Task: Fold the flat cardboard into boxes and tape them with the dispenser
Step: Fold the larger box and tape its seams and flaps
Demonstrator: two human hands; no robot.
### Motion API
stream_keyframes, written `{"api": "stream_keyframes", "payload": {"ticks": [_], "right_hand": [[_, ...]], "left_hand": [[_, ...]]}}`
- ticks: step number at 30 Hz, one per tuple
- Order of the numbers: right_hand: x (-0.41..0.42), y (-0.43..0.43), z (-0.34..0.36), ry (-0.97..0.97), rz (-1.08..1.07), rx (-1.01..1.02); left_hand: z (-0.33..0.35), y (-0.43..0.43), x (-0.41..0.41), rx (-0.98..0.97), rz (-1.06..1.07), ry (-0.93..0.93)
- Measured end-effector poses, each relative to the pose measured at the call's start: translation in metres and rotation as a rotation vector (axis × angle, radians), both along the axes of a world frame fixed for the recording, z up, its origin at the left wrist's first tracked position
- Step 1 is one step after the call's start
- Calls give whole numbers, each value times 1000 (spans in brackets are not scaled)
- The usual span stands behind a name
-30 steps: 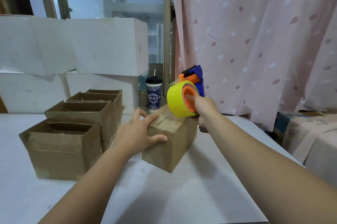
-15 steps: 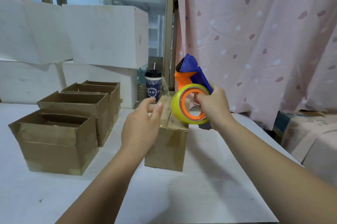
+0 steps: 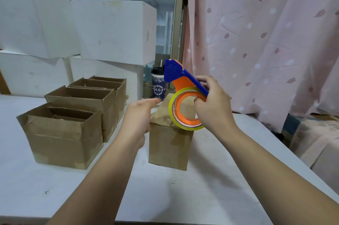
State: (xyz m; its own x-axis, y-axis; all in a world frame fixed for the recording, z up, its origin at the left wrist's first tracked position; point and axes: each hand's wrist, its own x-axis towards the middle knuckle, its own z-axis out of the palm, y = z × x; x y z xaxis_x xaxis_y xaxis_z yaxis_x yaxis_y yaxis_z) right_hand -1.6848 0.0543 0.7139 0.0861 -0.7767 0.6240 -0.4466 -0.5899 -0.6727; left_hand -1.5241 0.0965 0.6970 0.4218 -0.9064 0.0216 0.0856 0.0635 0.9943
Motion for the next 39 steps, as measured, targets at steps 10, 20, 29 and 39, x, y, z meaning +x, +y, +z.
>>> {"api": "stream_keyframes", "payload": {"ticks": [10, 20, 29, 39], "right_hand": [[1, 10, 6, 182, -30, -49], [7, 13, 8, 301, -54, -64], [9, 10, 2, 212, -1, -5], [-2, 29, -19, -179, 41, 137]], "left_hand": [[-13, 0, 37, -11, -138, 215], [-13, 8, 49, 8, -42, -291], [-27, -2, 40, -19, -58, -208], [-31, -13, 52, 101, -135, -128]]}}
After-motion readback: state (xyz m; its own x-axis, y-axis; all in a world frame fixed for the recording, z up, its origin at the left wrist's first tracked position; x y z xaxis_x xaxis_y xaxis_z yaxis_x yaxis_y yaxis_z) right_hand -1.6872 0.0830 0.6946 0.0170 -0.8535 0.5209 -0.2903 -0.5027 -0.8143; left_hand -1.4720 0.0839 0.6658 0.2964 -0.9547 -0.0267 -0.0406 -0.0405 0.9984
